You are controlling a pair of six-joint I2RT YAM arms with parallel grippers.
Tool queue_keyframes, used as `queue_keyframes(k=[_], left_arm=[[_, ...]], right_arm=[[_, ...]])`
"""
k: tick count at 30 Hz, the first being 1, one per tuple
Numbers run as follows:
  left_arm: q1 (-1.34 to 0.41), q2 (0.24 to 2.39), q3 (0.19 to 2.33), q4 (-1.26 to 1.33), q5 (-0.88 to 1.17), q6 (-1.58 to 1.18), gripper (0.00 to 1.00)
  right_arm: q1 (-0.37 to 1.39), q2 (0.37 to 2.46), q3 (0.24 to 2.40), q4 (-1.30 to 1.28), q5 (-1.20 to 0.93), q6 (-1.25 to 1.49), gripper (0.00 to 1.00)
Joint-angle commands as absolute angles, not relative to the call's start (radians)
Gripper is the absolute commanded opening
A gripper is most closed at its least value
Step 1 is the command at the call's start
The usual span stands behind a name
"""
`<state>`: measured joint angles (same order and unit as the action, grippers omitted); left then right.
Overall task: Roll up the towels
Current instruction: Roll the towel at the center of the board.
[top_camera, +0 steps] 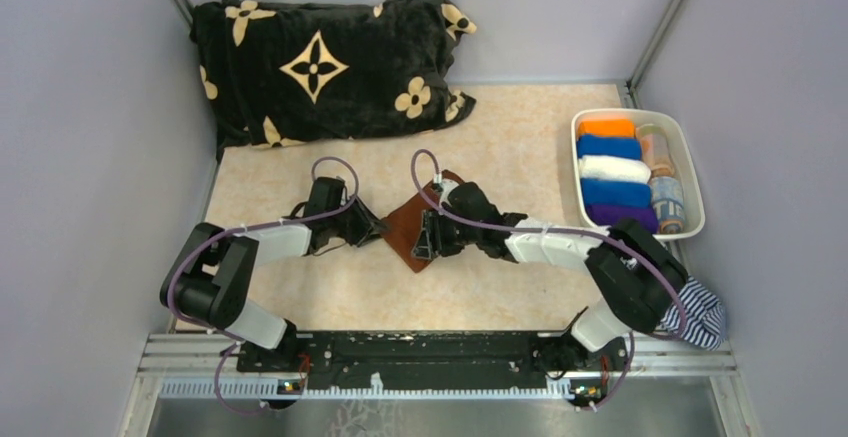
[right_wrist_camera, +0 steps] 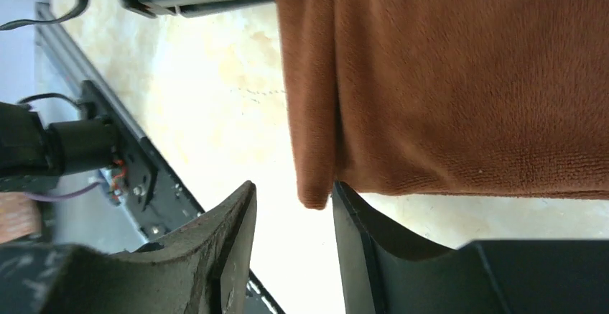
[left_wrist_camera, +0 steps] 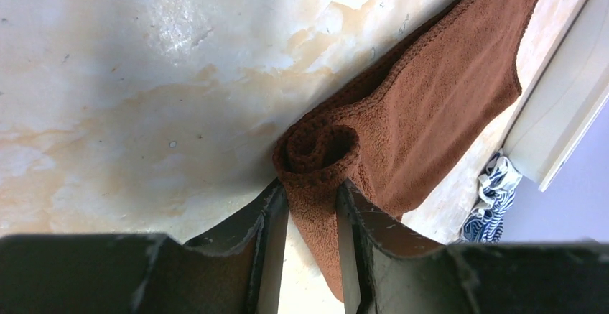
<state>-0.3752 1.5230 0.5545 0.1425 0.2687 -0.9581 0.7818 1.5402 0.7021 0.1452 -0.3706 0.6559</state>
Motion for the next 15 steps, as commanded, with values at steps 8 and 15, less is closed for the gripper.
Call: queue_keyframes(k=[8,15], left_arm=[[-0.409,1.572,0.534,-0.021,0.126,-0.92,0.38],[-0.415,1.563,0.54,-0.033,0.114,-0.916,0.38]], right_arm=[[1.106,1.561,1.018,-0.248,0.214,0.28,0.43],[1.149,1.69,1.078,-0.255,0.295,0.244,0.42]])
